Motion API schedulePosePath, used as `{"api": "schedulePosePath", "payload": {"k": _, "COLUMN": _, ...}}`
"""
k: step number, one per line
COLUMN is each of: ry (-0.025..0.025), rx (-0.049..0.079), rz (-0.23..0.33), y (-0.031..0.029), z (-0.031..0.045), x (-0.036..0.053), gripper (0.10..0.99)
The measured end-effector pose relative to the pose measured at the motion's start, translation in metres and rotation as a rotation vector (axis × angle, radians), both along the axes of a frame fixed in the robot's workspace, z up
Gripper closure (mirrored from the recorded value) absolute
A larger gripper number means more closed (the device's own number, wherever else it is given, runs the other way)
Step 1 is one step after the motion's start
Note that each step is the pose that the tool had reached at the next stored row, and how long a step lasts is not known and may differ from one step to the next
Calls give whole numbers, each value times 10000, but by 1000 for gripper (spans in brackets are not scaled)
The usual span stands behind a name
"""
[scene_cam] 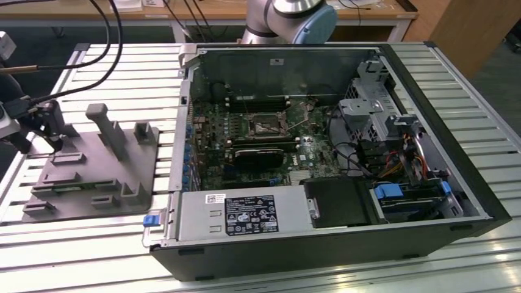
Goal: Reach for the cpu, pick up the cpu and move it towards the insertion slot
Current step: 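Pick up the cpu and move it towards the insertion slot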
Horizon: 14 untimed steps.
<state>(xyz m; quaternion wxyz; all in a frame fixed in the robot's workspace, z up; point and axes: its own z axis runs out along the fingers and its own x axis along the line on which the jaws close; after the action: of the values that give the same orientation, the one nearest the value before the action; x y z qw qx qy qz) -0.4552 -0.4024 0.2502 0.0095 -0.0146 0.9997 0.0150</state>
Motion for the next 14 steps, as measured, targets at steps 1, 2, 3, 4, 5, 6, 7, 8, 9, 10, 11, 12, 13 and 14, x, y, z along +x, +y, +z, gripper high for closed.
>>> {"api": "schedulePosePath", "payload": {"k": 1, "ry": 0, "rx": 1, "rz": 0, "y": 0, "z": 20, "x": 0, "gripper": 545}}
{"api": "schedulePosePath", "payload": {"k": 2, "ry": 1, "rx": 0, "rz": 0, "y": 0, "z": 40, "x": 0, "gripper": 545}}
{"api": "schedulePosePath", "payload": {"k": 3, "ry": 1, "rx": 0, "rz": 0, "y": 0, "z": 60, "x": 0, "gripper": 545}}
{"api": "schedulePosePath", "payload": {"k": 4, "ry": 0, "rx": 1, "rz": 0, "y": 0, "z": 79, "x": 0, "gripper": 545}}
{"api": "schedulePosePath", "payload": {"k": 5, "ry": 1, "rx": 0, "rz": 0, "y": 0, "z": 97, "x": 0, "gripper": 545}}
{"api": "schedulePosePath", "payload": {"k": 6, "ry": -1, "rx": 1, "rz": 0, "y": 0, "z": 113, "x": 0, "gripper": 545}}
{"api": "schedulePosePath", "payload": {"k": 7, "ry": 1, "rx": 1, "rz": 0, "y": 0, "z": 130, "x": 0, "gripper": 545}}
{"api": "schedulePosePath", "payload": {"k": 8, "ry": 0, "rx": 0, "rz": 0, "y": 0, "z": 148, "x": 0, "gripper": 545}}
{"api": "schedulePosePath", "payload": {"k": 9, "ry": 0, "rx": 0, "rz": 0, "y": 0, "z": 166, "x": 0, "gripper": 545}}
{"api": "schedulePosePath", "payload": {"k": 10, "ry": 0, "rx": 1, "rz": 0, "y": 0, "z": 183, "x": 0, "gripper": 545}}
{"api": "schedulePosePath", "payload": {"k": 11, "ry": 0, "rx": 1, "rz": 0, "y": 0, "z": 198, "x": 0, "gripper": 545}}
{"api": "schedulePosePath", "payload": {"k": 12, "ry": -1, "rx": 1, "rz": 0, "y": 0, "z": 214, "x": 0, "gripper": 545}}
{"api": "schedulePosePath", "payload": {"k": 13, "ry": -1, "rx": 1, "rz": -1, "y": 0, "z": 231, "x": 0, "gripper": 545}}
{"api": "schedulePosePath", "payload": {"k": 14, "ry": 0, "rx": 1, "rz": 0, "y": 0, "z": 248, "x": 0, "gripper": 545}}
